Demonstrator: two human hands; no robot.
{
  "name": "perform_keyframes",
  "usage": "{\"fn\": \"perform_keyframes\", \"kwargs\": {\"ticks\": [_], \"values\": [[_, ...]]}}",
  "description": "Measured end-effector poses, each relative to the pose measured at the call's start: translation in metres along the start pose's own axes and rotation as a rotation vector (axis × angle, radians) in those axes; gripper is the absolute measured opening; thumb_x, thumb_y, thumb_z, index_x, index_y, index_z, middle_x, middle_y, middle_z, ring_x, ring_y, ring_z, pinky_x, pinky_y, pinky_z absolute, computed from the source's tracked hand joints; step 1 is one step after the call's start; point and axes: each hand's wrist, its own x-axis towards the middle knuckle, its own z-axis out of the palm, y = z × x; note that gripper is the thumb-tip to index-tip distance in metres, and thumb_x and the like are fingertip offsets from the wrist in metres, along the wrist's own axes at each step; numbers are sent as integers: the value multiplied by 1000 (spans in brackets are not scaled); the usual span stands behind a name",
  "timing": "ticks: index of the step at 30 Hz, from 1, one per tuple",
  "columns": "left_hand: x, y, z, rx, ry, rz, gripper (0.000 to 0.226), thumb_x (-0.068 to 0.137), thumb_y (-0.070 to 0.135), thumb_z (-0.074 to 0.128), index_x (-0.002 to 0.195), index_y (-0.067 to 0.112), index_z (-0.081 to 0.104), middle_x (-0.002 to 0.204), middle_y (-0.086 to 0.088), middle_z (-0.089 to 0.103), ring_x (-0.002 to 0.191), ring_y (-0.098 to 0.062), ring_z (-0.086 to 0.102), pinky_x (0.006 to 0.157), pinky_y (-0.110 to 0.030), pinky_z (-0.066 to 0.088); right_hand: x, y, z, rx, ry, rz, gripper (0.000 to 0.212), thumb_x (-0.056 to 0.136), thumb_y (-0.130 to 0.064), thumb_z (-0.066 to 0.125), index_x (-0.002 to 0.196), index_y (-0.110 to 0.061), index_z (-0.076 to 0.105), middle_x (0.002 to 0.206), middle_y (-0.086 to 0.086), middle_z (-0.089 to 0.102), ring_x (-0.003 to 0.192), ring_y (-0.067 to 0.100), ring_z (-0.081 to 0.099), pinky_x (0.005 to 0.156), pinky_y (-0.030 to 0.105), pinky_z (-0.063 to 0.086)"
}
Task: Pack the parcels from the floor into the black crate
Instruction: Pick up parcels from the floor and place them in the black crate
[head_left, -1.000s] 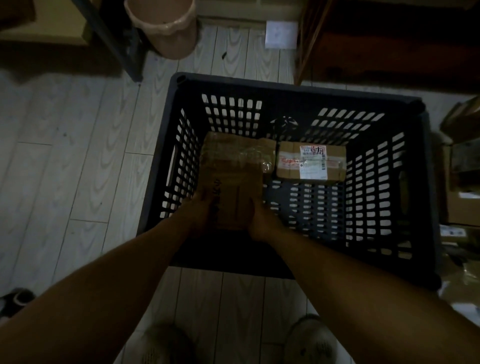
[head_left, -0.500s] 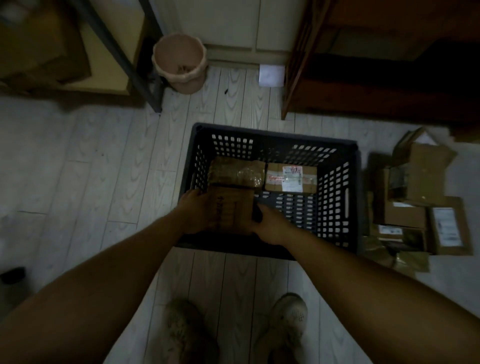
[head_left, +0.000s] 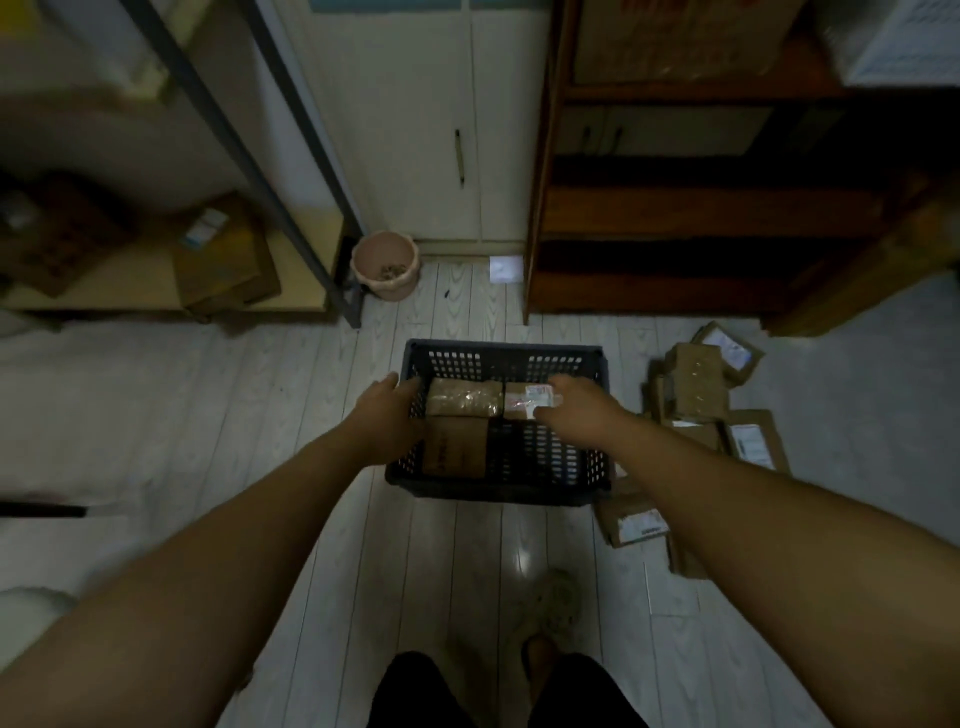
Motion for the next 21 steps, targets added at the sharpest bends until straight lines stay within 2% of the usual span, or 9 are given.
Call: {"fn": "perform_keyframes", "kwargs": {"ticks": [3, 5, 6, 8, 10, 12, 17, 21], "values": [[-32, 25, -17, -9, 20, 78, 69, 85, 33, 60, 144, 21, 27, 148, -13, 28, 135, -31, 26, 109, -41, 24, -48, -8, -21, -21, 81, -3, 42, 89, -32, 58, 127, -17, 51, 123, 9, 55, 101, 24, 57, 83, 32, 47], [-51, 42, -29, -13, 32, 121, 72, 85, 35, 60, 145, 20, 24, 151, -12, 24, 137, -30, 23, 110, -41, 22, -82, -10, -30, -11, 166, -7, 39, 89, -30, 59, 126, -21, 51, 124, 8, 56, 99, 20, 56, 84, 32, 46], [-60, 51, -35, -8, 35, 136, 74, 85, 37, 60, 146, 20, 22, 153, -12, 19, 139, -30, 19, 111, -41, 21, -98, -10, -33, -19, 209, -5, 39, 89, -29, 59, 126, -22, 50, 126, 8, 55, 99, 19, 54, 82, 29, 43], [-79, 71, -46, 14, 34, 166, 78, 85, 41, 59, 147, 20, 18, 156, -11, 11, 142, -30, 14, 113, -41, 17, -132, -9, -41, -80, 283, 31, 48, 91, -32, 58, 135, -20, 44, 136, 9, 48, 111, 23, 51, 81, 27, 35], [-98, 94, -55, 36, 38, 218, 77, 85, 42, 59, 147, 21, 17, 157, -10, 9, 143, -29, 12, 113, -40, 15, -163, -3, -50, -124, 336, 82, 59, 91, -37, 56, 143, -19, 34, 142, 11, 43, 121, 28, 49, 86, 29, 38], [-116, 119, -62, 51, 50, 275, 76, 86, 42, 58, 147, 22, 17, 157, -9, 10, 142, -28, 13, 113, -40, 16, -191, 6, -62, -117, 364, 122, 65, 91, -41, 55, 147, -20, 28, 145, 12, 41, 123, 30, 49, 95, 35, 42], [-149, 189, -63, 50, 37, 390, 75, 87, 43, 56, 147, 26, 15, 157, -6, 11, 143, -27, 14, 114, -42, 17, -252, 41, -102, -157, 493, 182, 67, 91, -42, 54, 148, -19, 26, 153, 9, 27, 133, 31, 37, 104, 39, 36], [-162, 258, -44, 52, 2, 470, 75, 86, 45, 57, 147, 29, 16, 157, -4, 9, 143, -26, 10, 113, -42, 15, -294, 88, -132, -146, 561, 247, 65, 91, -42, 54, 147, -20, 29, 152, 8, 29, 133, 30, 38, 102, 38, 37]]}}
